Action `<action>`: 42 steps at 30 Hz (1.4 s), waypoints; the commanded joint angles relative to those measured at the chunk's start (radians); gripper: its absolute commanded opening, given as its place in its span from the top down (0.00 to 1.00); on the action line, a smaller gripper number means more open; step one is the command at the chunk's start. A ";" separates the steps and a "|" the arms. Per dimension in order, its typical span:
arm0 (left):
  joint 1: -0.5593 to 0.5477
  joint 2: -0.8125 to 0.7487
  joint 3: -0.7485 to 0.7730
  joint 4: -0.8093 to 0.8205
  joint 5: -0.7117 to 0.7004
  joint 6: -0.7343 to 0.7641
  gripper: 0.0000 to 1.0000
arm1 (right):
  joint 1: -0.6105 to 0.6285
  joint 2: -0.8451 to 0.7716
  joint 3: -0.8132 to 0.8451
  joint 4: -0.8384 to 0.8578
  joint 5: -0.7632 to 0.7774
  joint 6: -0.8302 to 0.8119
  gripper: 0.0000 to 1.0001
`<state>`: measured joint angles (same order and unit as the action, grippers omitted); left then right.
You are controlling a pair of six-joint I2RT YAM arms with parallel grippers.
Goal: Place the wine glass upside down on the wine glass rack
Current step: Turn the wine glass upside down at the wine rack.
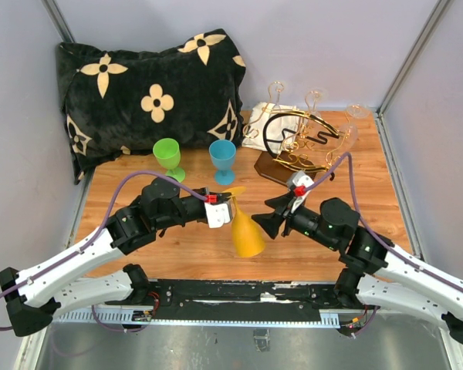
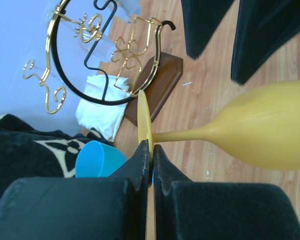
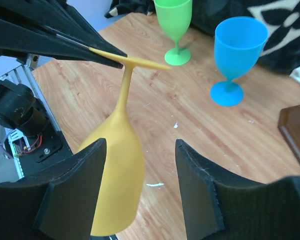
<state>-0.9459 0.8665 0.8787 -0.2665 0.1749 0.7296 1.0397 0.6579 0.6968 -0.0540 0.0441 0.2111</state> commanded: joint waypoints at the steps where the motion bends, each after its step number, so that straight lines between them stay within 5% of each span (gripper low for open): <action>1: -0.004 -0.004 0.011 0.068 -0.049 0.063 1.00 | -0.004 0.066 -0.020 0.177 0.012 0.142 0.42; 19: -0.004 0.042 0.057 0.071 -0.061 0.088 1.00 | -0.002 0.284 -0.067 0.429 0.010 0.159 0.54; 29: -0.005 0.039 0.066 0.069 -0.076 0.088 1.00 | -0.001 0.346 -0.088 0.499 0.036 0.103 0.74; 34: -0.005 0.034 0.058 0.069 -0.102 0.075 0.99 | -0.001 0.355 -0.116 0.554 0.087 0.090 0.99; 39: -0.005 0.018 0.052 0.087 -0.129 0.051 0.99 | -0.001 0.347 -0.144 0.616 0.118 0.084 0.99; 42: -0.004 0.010 0.045 0.101 -0.128 0.037 0.89 | -0.001 0.351 -0.148 0.640 0.117 0.076 0.99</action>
<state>-0.9459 0.9154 0.9028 -0.2398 0.0650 0.7959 1.0401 1.0046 0.5747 0.5571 0.0967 0.3279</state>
